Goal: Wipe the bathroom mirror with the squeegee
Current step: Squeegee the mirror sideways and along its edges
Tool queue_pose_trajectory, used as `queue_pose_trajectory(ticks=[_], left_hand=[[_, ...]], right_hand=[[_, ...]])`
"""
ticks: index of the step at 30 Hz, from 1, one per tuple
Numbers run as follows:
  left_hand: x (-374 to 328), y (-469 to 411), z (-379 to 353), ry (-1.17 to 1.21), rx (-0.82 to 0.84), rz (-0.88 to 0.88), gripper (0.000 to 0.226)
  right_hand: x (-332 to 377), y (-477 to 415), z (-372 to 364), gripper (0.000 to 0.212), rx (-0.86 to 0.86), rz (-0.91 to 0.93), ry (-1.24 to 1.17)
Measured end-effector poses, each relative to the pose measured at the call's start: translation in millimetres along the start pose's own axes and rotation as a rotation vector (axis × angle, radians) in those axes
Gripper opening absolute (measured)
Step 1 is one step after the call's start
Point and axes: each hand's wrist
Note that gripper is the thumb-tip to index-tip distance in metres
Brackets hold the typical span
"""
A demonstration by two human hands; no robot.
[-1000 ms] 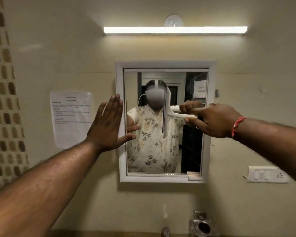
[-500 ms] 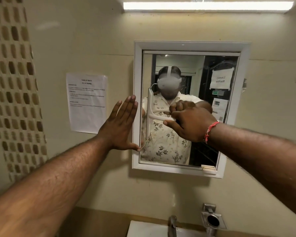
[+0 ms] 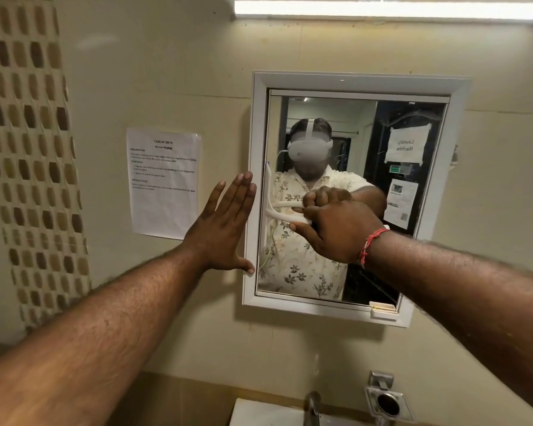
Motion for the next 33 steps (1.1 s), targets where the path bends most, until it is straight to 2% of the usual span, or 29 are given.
queue_pose_trajectory(ticks=[14,23,28,33], left_hand=[[-4,2,6,-0.012,-0.005,0.021,0.187],[-8,3,8,-0.021,-0.011,0.024,0.188],[-11,4,10,-0.008,-0.015,0.033,0.19],[-15,5,12,-0.009,-0.032,0.037,0.191]], right_hand=[[-6,4,4,0.066,0.034,0.003,-0.01],[-33,36,8,0.081,0.06,-0.06,-0.044],[-47,62,14,0.064,0.084,-0.077,-0.034],[-57,81,24,0.058,0.073,-0.097,-0.019]])
Point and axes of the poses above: each hand's wrist, its own y-axis away from the middle knuckle, its own z-axis out of the back of the hand, x = y × z, and after that the axes turned 8 degrees about z, right-handed
